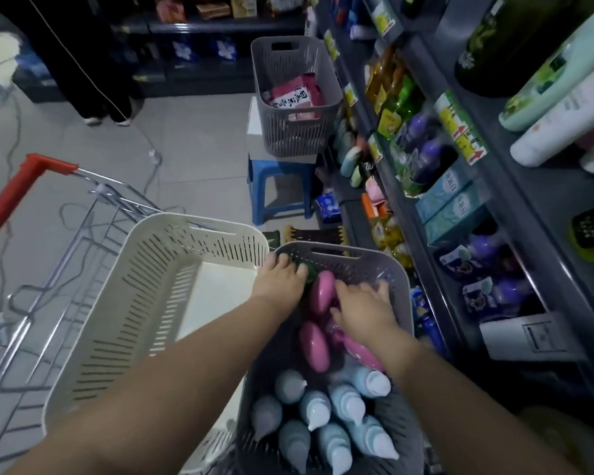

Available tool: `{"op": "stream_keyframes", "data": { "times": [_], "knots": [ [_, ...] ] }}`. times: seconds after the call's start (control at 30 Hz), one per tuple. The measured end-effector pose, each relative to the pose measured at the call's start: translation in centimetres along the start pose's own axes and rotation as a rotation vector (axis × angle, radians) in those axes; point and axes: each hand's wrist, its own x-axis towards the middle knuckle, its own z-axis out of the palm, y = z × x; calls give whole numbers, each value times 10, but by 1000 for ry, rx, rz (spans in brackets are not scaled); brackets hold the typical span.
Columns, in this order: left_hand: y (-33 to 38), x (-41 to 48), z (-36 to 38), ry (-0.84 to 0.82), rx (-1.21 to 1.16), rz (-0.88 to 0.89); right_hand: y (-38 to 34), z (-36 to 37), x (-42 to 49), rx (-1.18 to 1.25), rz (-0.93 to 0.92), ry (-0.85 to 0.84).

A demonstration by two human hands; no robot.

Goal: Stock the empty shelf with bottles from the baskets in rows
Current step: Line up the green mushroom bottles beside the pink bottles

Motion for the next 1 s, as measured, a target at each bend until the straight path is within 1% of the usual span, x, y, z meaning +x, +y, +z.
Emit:
{"op": "stream_keyframes", "data": {
  "times": [0.13, 0.23, 0.5, 0.63, 0.7, 0.77, 0.87, 1.0],
  "knots": [
    [15, 17, 16, -85, 132, -26, -23, 20, 21, 25, 115, -33],
    [22, 25, 20, -124, 164, -26, -35, 29, 32, 64, 206, -31],
    [21, 46, 37, -165, 79, -27, -54, 45, 51, 165, 370, 7],
    [19, 48, 40, -221, 24, -4, -55, 49, 51, 98, 371, -37],
    [18, 48, 37, -252, 15, 17, -54, 49, 51, 105, 372, -37],
    [17, 49, 29, -265, -26, 13, -51, 45, 48, 167, 380, 29],
    [14, 48, 14, -255, -135, 5, -34, 31, 38, 303, 342, 174],
    [-2, 42, -5, -238, -304, 77, -9, -3, 9, 655, 289, 277]
  ]
}}
